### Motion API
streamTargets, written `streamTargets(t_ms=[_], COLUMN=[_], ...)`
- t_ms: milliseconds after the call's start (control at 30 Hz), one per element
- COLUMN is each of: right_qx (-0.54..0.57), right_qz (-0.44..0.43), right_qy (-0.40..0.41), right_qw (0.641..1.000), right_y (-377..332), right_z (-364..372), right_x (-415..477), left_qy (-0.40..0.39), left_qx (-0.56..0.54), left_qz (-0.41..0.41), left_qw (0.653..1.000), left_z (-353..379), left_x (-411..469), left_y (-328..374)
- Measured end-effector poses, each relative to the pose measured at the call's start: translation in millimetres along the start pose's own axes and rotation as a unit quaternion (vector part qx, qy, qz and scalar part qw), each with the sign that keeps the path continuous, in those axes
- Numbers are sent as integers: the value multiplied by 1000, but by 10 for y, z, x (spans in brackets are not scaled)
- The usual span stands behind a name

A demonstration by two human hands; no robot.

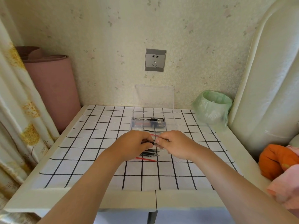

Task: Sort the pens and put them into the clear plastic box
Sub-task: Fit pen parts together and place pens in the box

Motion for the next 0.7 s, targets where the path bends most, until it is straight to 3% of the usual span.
streamTargets(t_ms=[700], right_qx=[13], right_qz=[-14], right_qy=[12], right_qw=[1000], right_y=[24], right_z=[11], right_x=[23], left_qy=[21], left_qx=[7], left_qz=[6], left_qw=[1000], left_z=[10], left_x=[26], left_y=[-12])
Point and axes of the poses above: each hand's wrist, its own x-axis towards the middle knuckle, its own z-axis out of the palm, y = z × x, the point moved 5 cm from there along x, towards the middle knuckle, and after that the axes turned 12 degrees about -z, right-handed, at the moved point
